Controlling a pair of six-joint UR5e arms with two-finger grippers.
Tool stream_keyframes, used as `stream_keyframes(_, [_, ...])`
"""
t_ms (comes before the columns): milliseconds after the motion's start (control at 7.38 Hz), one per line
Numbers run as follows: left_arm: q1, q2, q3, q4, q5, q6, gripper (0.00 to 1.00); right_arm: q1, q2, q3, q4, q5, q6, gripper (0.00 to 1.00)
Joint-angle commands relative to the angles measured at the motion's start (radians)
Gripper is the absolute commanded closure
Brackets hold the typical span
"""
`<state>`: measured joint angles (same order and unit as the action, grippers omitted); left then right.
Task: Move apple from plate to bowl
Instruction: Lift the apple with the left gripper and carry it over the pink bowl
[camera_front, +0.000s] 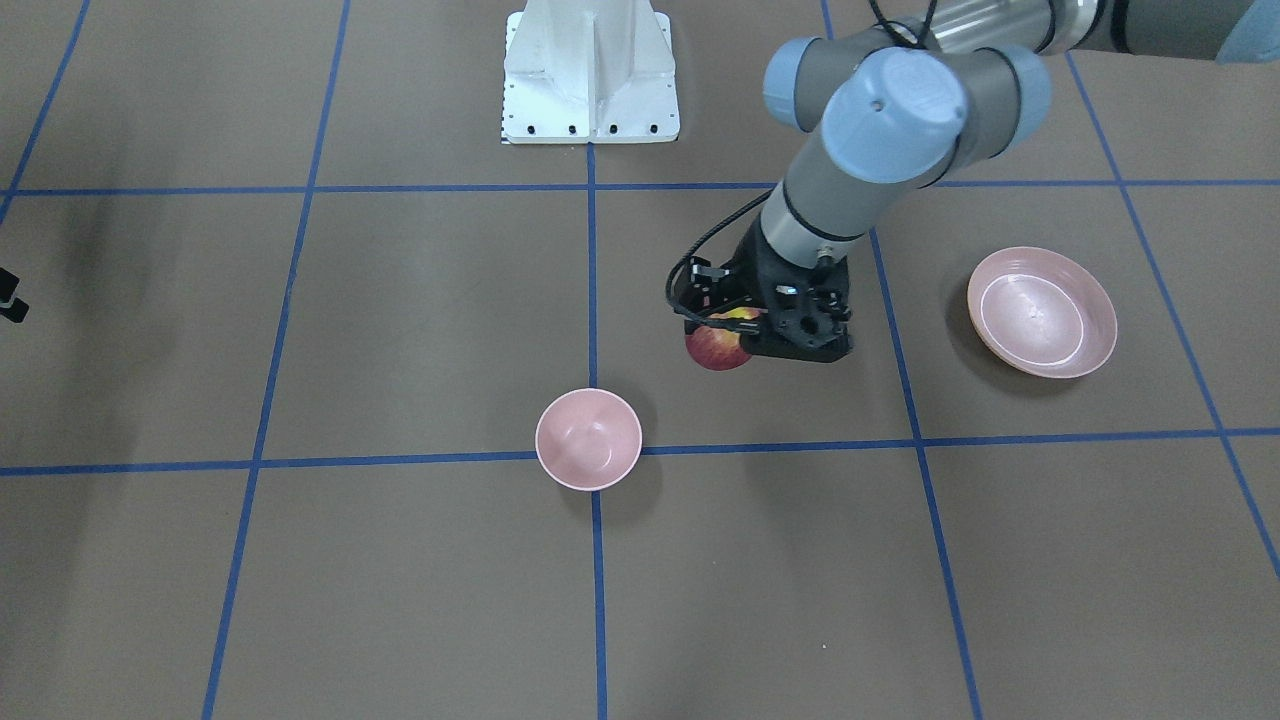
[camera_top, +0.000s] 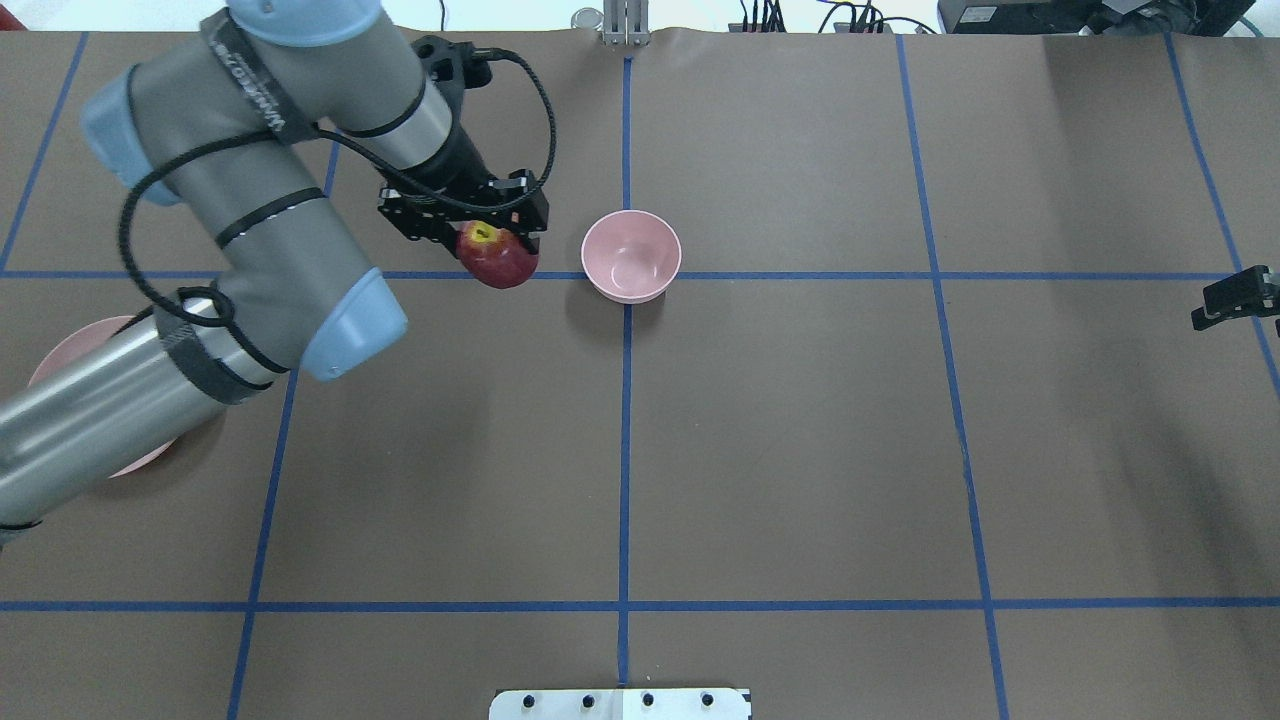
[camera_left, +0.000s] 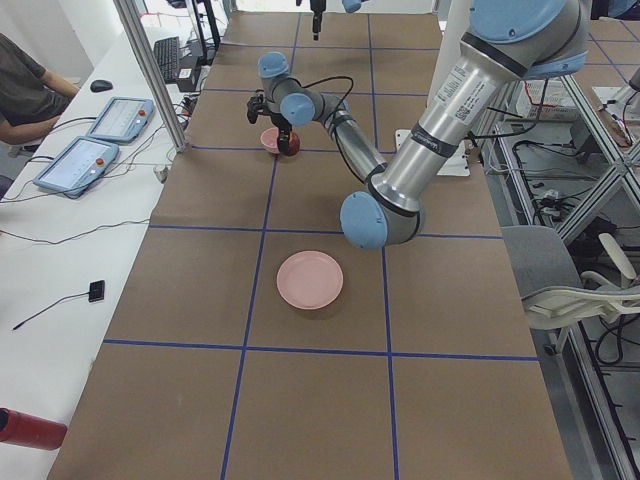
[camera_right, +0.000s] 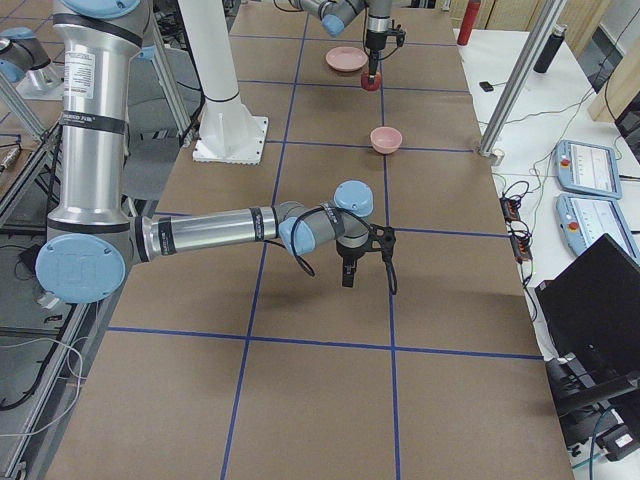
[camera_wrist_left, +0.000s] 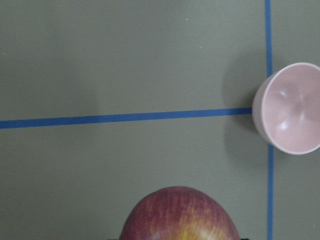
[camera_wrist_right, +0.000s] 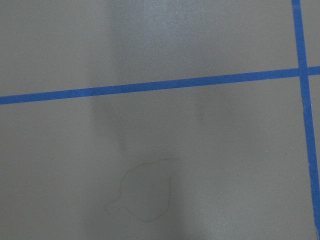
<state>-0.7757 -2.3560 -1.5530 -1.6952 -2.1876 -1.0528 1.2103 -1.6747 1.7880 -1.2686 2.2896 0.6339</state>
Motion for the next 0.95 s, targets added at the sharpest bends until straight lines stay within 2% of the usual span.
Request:
stream_keyframes(0, [0.059,-0.183,0.287,-0.264,0.098,-0.169,1.0,0.0,0.001,-0.002,0.0,0.002,0.001,0.0])
stream_keyframes(135, [0.062,-0.278,0.398,-0.255,0.101,-0.167,1.0,0.0,0.001,-0.004,0.0,0.002,0.004,0.0])
stream_keyframes(406, [0.061,-0.284,0.433,-0.253,0.108,-0.112,1.0,-0.002,0.004,-0.006,0.0,-0.002,0.004,0.0])
stream_keyframes(813, [0.062,-0.292,0.445,-0.157,0.136,-0.075,1.0,-0.002,0.004,-0.006,0.0,-0.002,0.006,0.0])
